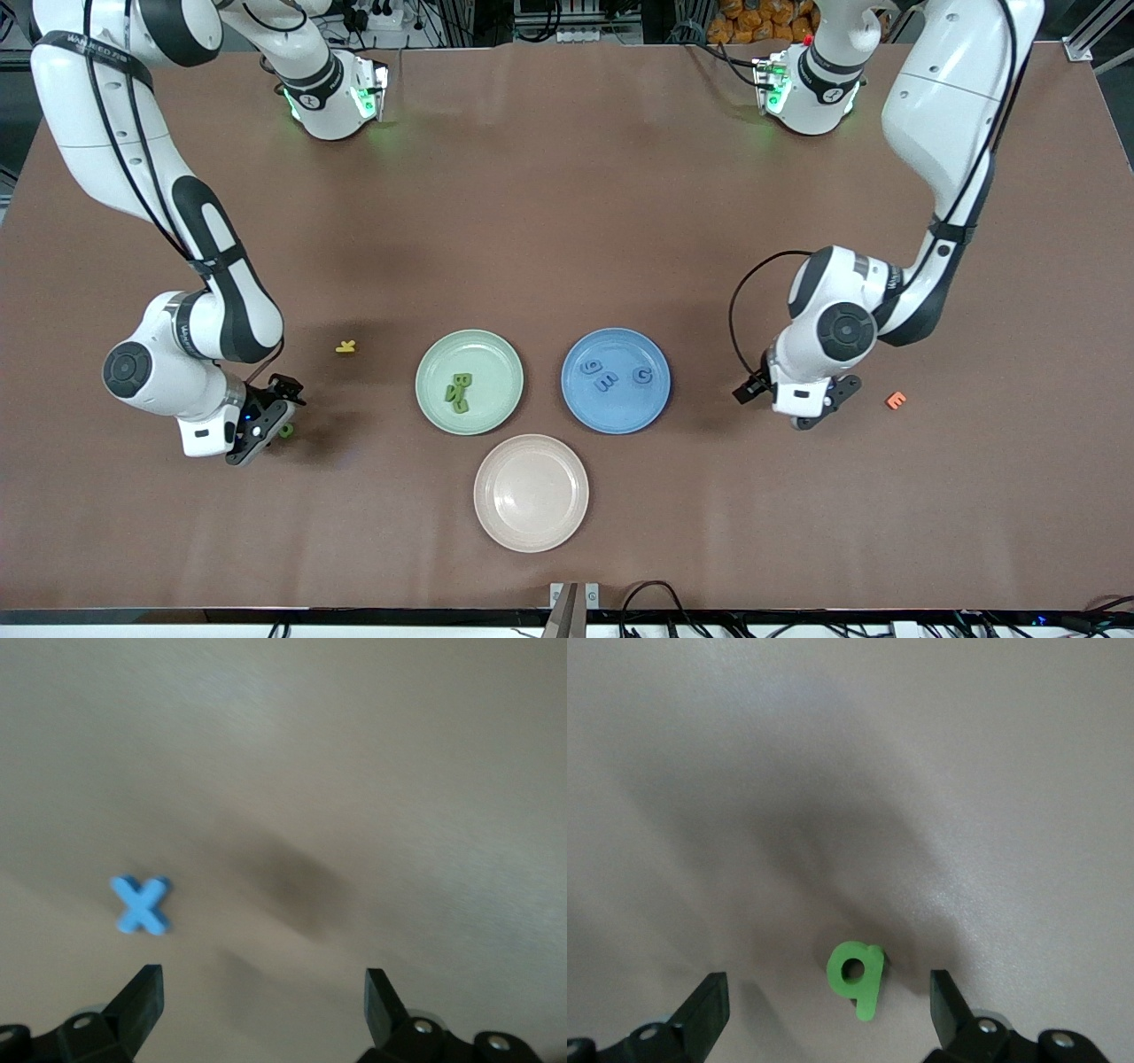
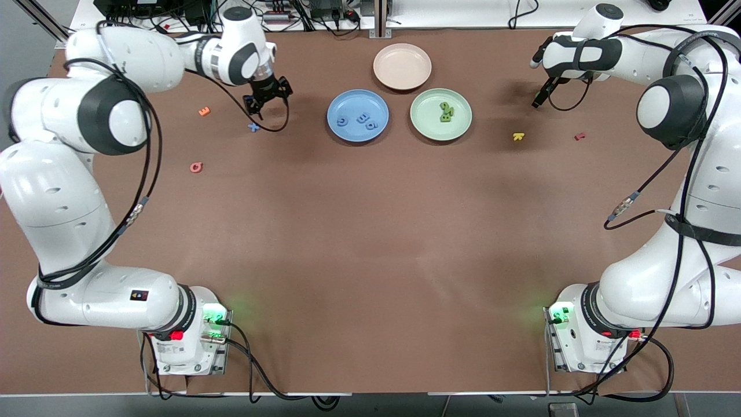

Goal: Sort letters by color into matching plates
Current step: 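Grasp the green p with the right gripper while the left gripper reaches X, then carry the p to the green plate while the left gripper grasps blue X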

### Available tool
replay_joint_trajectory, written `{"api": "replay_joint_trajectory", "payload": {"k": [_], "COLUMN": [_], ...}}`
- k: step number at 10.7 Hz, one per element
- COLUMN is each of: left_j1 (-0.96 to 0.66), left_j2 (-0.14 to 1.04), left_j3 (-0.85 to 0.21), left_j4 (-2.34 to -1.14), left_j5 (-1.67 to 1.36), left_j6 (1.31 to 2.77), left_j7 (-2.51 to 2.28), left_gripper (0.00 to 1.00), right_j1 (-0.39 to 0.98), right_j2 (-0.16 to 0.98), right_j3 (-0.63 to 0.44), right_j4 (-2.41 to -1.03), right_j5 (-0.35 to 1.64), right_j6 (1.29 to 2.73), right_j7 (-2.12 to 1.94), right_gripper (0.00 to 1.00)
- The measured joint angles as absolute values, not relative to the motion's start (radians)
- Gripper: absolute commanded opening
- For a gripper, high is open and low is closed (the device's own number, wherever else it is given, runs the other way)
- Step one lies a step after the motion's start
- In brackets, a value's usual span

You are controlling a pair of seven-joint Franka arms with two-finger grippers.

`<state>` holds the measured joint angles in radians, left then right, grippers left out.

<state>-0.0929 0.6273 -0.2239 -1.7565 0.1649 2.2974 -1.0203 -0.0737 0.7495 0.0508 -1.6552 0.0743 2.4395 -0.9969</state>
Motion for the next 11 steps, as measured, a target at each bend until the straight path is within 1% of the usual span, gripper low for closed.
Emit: {"api": "replay_joint_trajectory", "payload": {"k": [1,3,4,6,7,9,11], "left_j1": [-0.076,-0.071,-0.066,-0.039,-0.022,0.007,0.021], "left_j2": [0.606,0.575,0.56,0.529,0.521,0.52,0.522], "left_j3": [-0.224,-0.225,-0.225,-0.225,-0.225,-0.225,-0.224], "left_j4": [-1.781,-1.826,-1.849,-1.918,-1.959,-2.016,-2.035], "left_j5": [0.165,0.168,0.169,0.169,0.169,0.169,0.169], "left_j6": [2.297,2.299,2.31,2.373,2.424,2.503,2.516], "left_j7": [-1.0,-0.954,-0.93,-0.889,-0.884,-0.881,-0.881], "left_gripper": [1.0,1.0,1.0,1.0,1.0,1.0,1.0], "right_j1": [-0.074,-0.074,-0.073,-0.073,-0.072,-0.072,-0.072], "right_j2": [0.754,0.763,0.763,0.763,0.763,0.763,0.763], "right_j3": [0.049,0.046,0.044,0.044,0.044,0.044,0.044], "right_j4": [-1.655,-1.654,-1.648,-1.636,-1.635,-1.634,-1.634], "right_j5": [0.074,0.072,0.066,0.059,0.058,0.058,0.058], "right_j6": [2.445,2.454,2.46,2.459,2.458,2.457,2.457], "right_j7": [-0.998,-1.004,-1.005,-1.005,-1.005,-1.005,-1.003], "right_gripper": [0.7,0.44,0.34,0.2,0.16,0.16,0.15]}}
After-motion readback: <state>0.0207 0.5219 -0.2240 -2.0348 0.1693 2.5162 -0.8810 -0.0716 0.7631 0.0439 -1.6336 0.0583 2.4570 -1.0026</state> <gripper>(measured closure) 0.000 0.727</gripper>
